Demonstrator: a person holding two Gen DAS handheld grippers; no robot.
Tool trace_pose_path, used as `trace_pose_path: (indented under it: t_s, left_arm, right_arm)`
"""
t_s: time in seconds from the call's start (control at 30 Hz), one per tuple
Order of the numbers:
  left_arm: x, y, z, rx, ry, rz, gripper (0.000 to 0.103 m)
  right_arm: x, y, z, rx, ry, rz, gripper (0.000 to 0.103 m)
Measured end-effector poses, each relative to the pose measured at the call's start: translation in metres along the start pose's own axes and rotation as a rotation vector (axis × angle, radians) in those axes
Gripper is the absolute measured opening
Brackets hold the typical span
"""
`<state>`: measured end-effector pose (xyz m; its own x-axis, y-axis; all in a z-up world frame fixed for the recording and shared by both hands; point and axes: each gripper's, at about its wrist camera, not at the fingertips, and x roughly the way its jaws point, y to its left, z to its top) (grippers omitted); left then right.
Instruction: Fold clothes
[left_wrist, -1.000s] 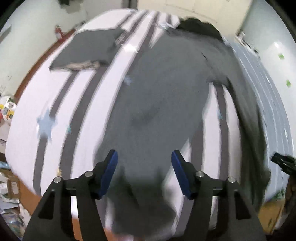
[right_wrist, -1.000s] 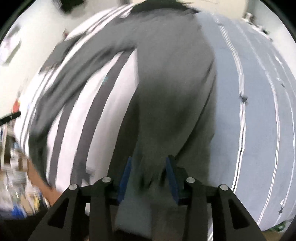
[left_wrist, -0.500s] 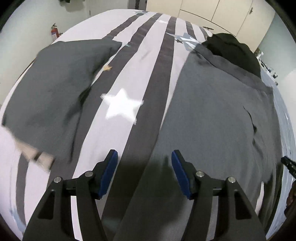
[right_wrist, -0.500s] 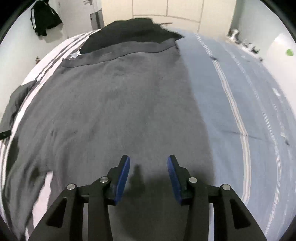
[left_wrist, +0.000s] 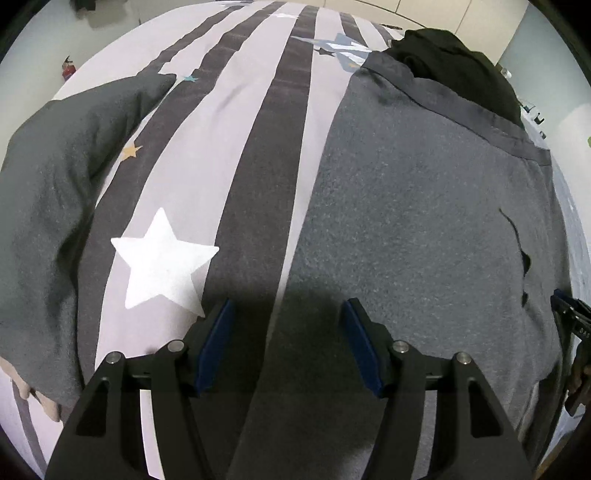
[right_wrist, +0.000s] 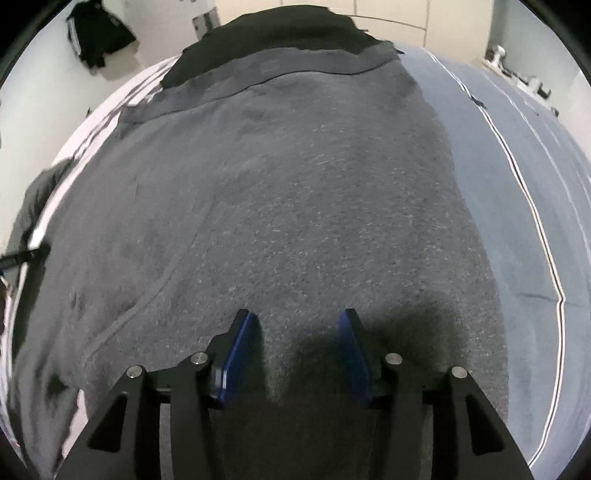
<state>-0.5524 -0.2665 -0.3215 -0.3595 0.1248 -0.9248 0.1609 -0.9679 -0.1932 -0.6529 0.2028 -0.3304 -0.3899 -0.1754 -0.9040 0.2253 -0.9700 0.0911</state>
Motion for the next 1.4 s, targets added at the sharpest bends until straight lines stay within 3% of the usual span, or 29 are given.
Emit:
trace_pose_path:
  t_s: [0.07,0.13,0.17,0.2,0.23,0.33,0.47,0.67,0.8,1.0,1.17,1.27,1.3,1.33,1.4]
  left_arm:
    - [-0.004,0.000,-0.006,-0.015,0.029,-0.064,0.058]
    - [-0.005,-0.006,-0.014,0.038,0.032,-0.045,0.053]
    - [-0.006,-0.011,-0.018,0.078,0.017,-0.017,0.046]
    - [-0.007,-0.013,-0.020,0.098,0.002,0.001,0.026]
    - [-0.008,-0.011,-0.020,0.088,-0.005,0.001,0.013]
    - [-0.012,0.001,-0.017,-0.015,-0.007,-0.047,0.004]
    - [-0.032,-0.008,-0.019,0.029,-0.037,-0.033,0.003]
    - [-0.081,-0.038,-0.008,0.066,-0.082,-0.105,0.003]
    - [-0.115,-0.085,0.002,0.137,-0.109,-0.160,0.003]
    - [-0.141,-0.210,-0.004,0.272,-0.102,-0.262,0.003]
    - [-0.123,-0.324,-0.019,0.297,-0.012,-0.338,0.003]
    - [-0.089,-0.386,-0.033,0.305,0.103,-0.367,0.006]
    - [-0.080,-0.400,-0.038,0.314,0.135,-0.368,0.012]
    - [-0.071,-0.412,-0.042,0.334,0.165,-0.369,0.026]
    - [-0.057,-0.414,-0.051,0.336,0.221,-0.367,0.035]
  right_arm:
    - [-0.006,-0.006,0.000,0.019,-0.014,-0.013,0.045]
    - [-0.013,-0.014,-0.001,0.035,-0.030,-0.033,0.045]
    - [-0.016,-0.020,-0.003,0.047,-0.031,-0.033,0.045]
    - [-0.018,-0.026,-0.005,0.056,-0.032,-0.032,0.045]
    - [-0.020,-0.029,-0.007,0.061,-0.033,-0.035,0.045]
    - [-0.023,-0.040,-0.014,0.077,-0.031,-0.024,0.045]
    - [-0.034,-0.048,-0.023,0.067,-0.032,-0.016,0.045]
    - [-0.044,-0.054,-0.029,0.076,-0.031,0.006,0.045]
    - [-0.057,-0.065,-0.032,0.104,-0.036,0.029,0.045]
    - [-0.087,-0.094,-0.047,0.156,-0.057,0.076,0.045]
    - [-0.113,-0.125,-0.060,0.210,-0.057,0.120,0.045]
    - [-0.127,-0.145,-0.065,0.235,-0.062,0.134,0.045]
    - [-0.129,-0.152,-0.067,0.248,-0.060,0.142,0.045]
    - [-0.131,-0.158,-0.069,0.260,-0.058,0.149,0.045]
    - [-0.133,-0.170,-0.074,0.280,-0.053,0.155,0.045]
